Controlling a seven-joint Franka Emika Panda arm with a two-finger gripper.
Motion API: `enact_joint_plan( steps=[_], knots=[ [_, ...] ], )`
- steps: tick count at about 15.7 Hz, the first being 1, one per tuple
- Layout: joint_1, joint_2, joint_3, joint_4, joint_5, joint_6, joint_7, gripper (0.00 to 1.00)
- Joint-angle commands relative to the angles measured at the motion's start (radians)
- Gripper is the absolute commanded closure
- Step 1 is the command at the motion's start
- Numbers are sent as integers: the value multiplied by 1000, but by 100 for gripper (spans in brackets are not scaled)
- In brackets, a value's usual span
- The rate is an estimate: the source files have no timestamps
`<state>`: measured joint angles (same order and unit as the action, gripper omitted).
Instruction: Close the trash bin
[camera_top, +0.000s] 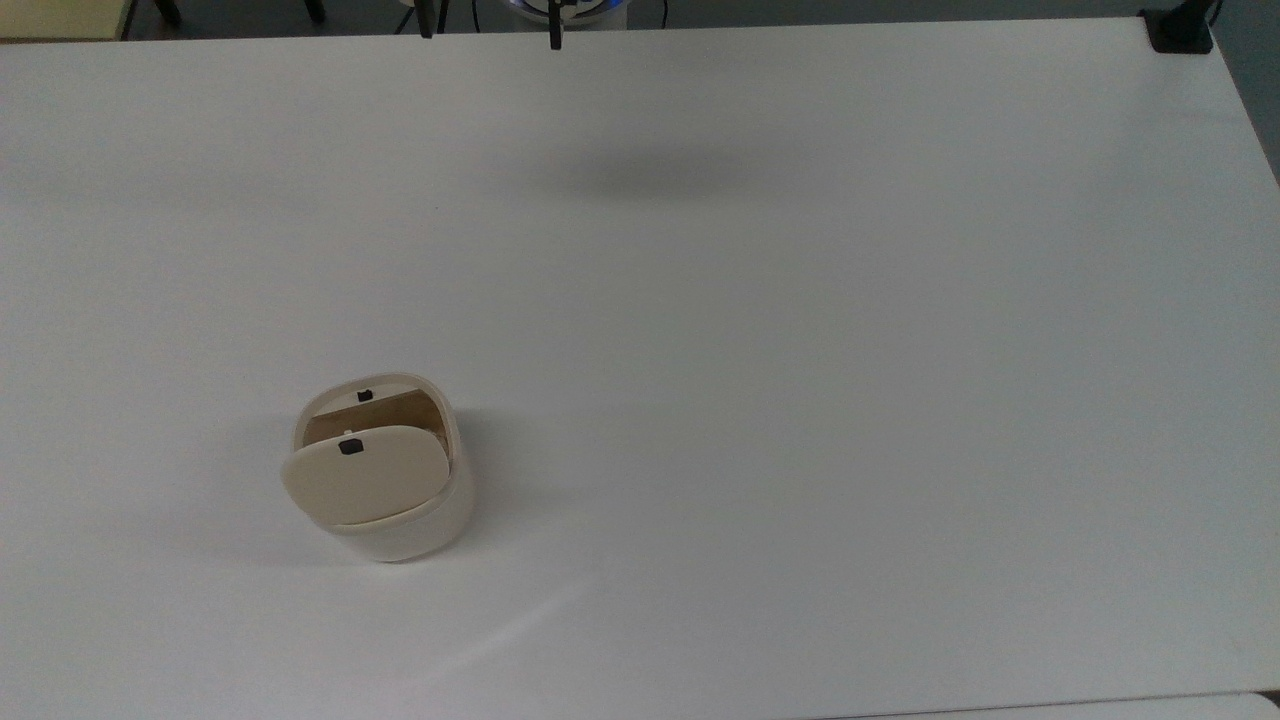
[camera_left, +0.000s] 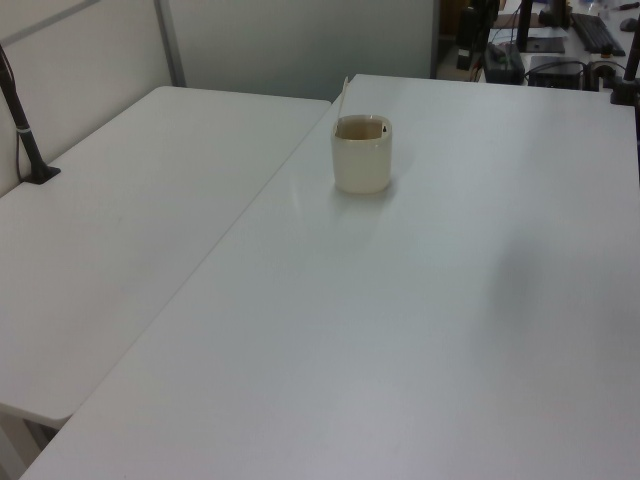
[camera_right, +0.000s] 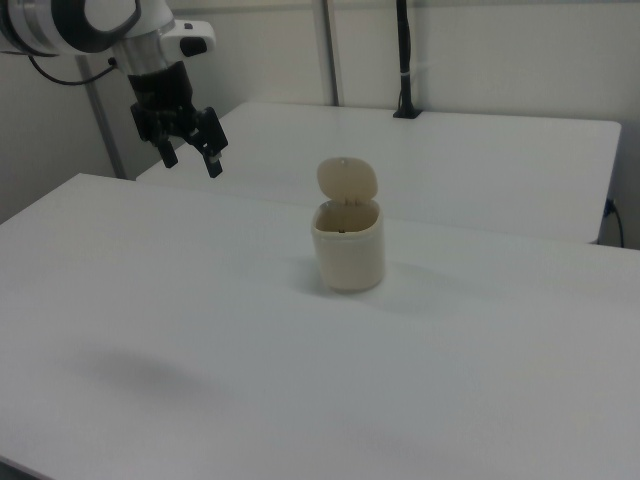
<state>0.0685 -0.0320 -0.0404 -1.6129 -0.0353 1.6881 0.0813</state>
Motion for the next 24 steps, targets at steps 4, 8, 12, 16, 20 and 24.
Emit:
enact_joint_plan(
  steps=[4,8,12,16,20,24],
  knots=[
    [-10,-14,10,-21,15,2,-31,0],
    [-10,-13,10,-21,15,2,-32,0],
    [-7,-3,13,-21,15,5,-31,0],
    [5,1,13,-18,15,5,-34,0],
    [5,1,13,-15,11,7,-63,0],
    [7,36,13,1,8,31,-48,20]
  ],
)
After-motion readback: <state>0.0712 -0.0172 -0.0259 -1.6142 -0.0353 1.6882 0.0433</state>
